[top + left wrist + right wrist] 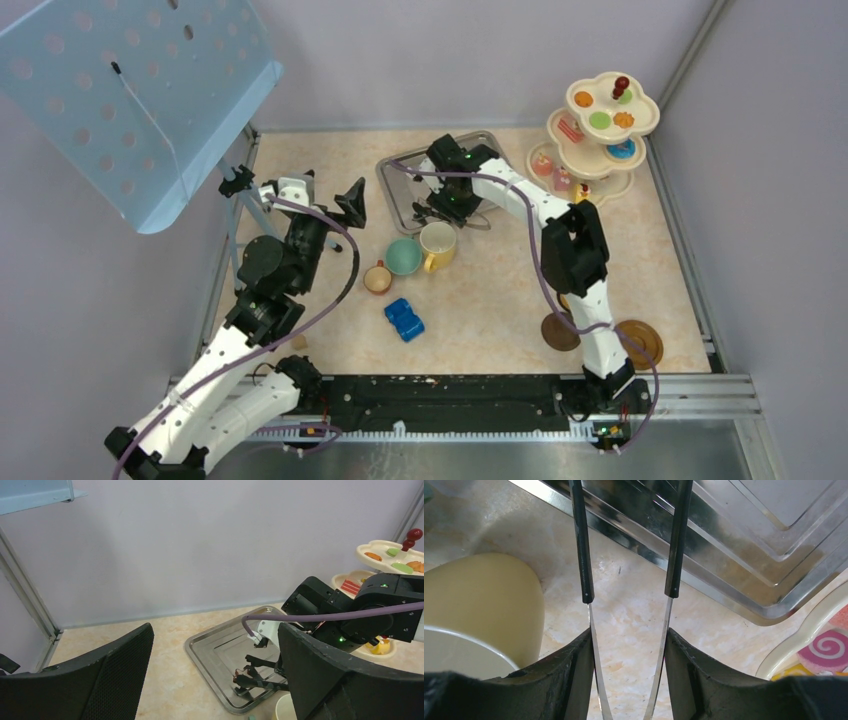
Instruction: Serve the afternoon tea
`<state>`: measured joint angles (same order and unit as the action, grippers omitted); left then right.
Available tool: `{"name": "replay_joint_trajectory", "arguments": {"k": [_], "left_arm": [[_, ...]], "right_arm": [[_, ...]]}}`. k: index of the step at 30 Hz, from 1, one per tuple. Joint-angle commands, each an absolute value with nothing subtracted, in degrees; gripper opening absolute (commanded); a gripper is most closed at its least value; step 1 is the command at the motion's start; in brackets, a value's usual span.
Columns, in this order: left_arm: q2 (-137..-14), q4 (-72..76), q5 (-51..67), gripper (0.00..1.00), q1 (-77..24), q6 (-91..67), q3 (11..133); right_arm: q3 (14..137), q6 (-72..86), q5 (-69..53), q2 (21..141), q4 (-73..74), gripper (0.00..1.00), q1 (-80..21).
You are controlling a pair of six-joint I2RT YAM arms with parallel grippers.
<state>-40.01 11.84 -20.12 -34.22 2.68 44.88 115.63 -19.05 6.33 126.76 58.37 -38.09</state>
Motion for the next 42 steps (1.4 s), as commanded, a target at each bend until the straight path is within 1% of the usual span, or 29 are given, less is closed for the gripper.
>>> {"name": "replay_joint_trajectory", "arguments": {"k": [1, 5, 10, 12, 14, 17, 22, 29, 34, 35, 36, 37, 42], "left_arm": [[-40.0, 13.2, -19.3, 0.99, -33.8, 1.7, 45.5], [-40.2, 13.2, -18.8, 0.99, -33.7, 1.5, 45.6], [-40.2, 13.1, -18.9, 0.99, -33.5, 1.5, 45.5], [-40.3, 13.0, -18.6, 0.99, -33.5, 1.5, 45.6], [-40.3, 12.9, -18.6, 0.99, -33.5, 1.6, 45.6], [-40.5, 13.0, -18.9, 0.99, -33.5, 1.6, 45.6], [-40.8, 12.9, -18.2, 0.99, -33.5, 1.5, 45.7], [-41.4, 12.7, -17.7, 0.99, -33.4, 1.2, 45.8], [-41.6, 12.7, -17.6, 0.99, -33.4, 1.1, 45.9], [-41.6, 12.5, -17.4, 0.99, -33.3, 1.1, 45.9], [-41.6, 12.6, -17.5, 0.99, -33.3, 1.0, 45.9], [-41.7, 12.6, -17.6, 0.99, -33.3, 1.1, 45.8], [-41.9, 12.5, -17.4, 0.99, -33.4, 1.0, 46.0]], "right_arm": [[117.8, -19.4, 7.2, 128.9, 57.6, 0.49, -38.7], [118.3, -18.9, 7.5, 129.5, 57.4, 0.45, -38.7], [118.7, -18.2, 7.1, 129.7, 57.4, 0.36, -38.7], [118.8, -17.6, 6.8, 129.3, 56.9, 0.31, -38.7], [118.3, -17.2, 6.1, 128.4, 56.2, 0.24, -38.7], [115.7, -16.4, 6.2, 125.3, 53.4, 0.16, -38.7], [111.5, -15.2, 5.2, 120.4, 49.2, 0.06, -38.4], [105.7, -13.7, 2.3, 114.9, 45.1, 0.0, -37.0], [105.7, -13.6, 2.5, 114.7, 45.4, 0.0, -36.3], [106.0, -14.2, 2.7, 115.0, 45.5, 0.03, -36.3], [106.7, -14.8, 2.6, 115.6, 46.0, 0.1, -36.3], [107.4, -15.6, 2.3, 116.4, 46.5, 0.15, -36.3], [112.2, -17.0, 3.2, 120.8, 48.0, 0.27, -36.3]]}}
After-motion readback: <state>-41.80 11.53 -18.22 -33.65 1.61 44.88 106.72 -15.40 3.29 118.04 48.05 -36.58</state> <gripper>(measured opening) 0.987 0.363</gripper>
